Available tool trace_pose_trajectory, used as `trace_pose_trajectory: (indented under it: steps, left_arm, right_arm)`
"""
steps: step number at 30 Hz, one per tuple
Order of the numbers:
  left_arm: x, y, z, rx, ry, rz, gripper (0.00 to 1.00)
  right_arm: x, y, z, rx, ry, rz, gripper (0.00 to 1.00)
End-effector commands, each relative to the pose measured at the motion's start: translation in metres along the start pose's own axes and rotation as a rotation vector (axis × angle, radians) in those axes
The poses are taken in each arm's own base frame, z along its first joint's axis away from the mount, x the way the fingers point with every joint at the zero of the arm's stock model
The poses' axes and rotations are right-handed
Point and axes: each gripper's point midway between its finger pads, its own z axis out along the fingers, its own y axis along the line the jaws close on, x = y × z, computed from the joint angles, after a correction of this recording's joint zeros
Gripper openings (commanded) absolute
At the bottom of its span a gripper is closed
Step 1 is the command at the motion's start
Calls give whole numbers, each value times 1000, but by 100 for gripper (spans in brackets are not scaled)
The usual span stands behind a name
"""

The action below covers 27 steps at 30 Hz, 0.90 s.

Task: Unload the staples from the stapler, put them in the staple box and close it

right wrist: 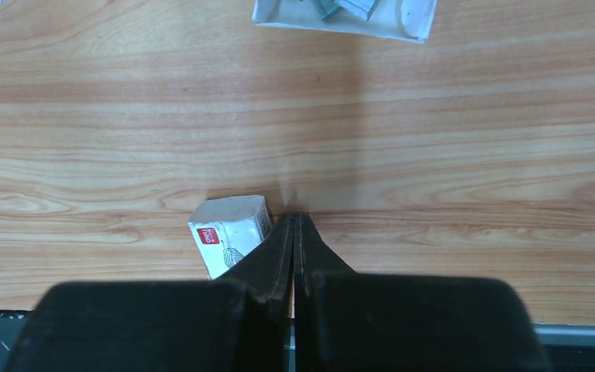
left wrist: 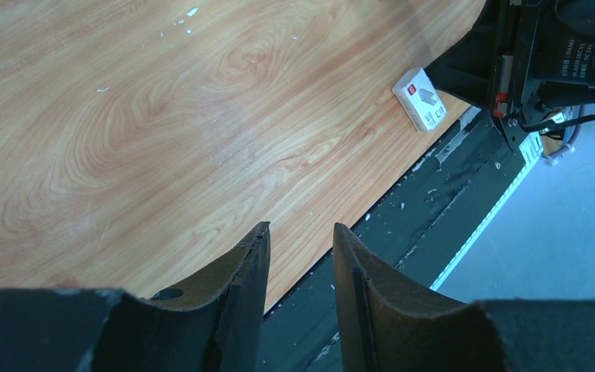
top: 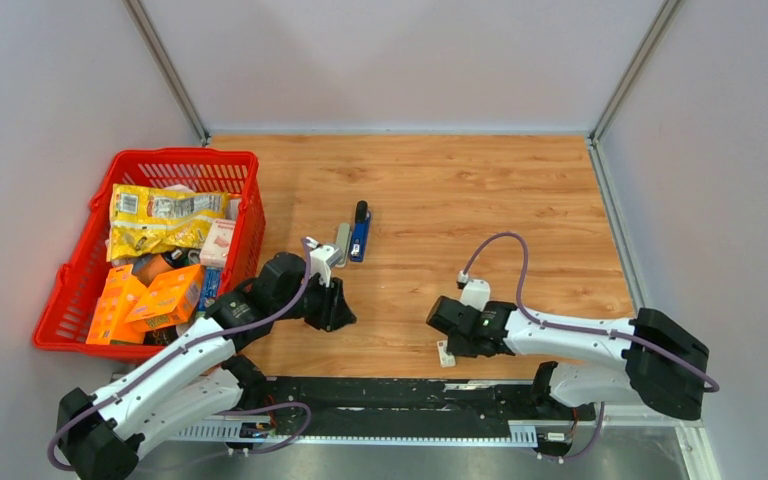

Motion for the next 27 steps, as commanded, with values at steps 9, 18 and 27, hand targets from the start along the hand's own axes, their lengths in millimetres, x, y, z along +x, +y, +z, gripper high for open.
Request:
trace_pose_trajectory:
  steps: [9,18,27]
  left_arm:
    - [-8,-8,0,40,-43,21,43]
    - [-9,-11,-2,59,-48,33,44]
    - [-7,-12,-2,67,-41,34,44]
  right_arm:
    - [22,11,-4,0,55,-10,2]
    - [30,20,-11,-4,63,-32,3]
    - [16,40,-10,1,10,-49,7]
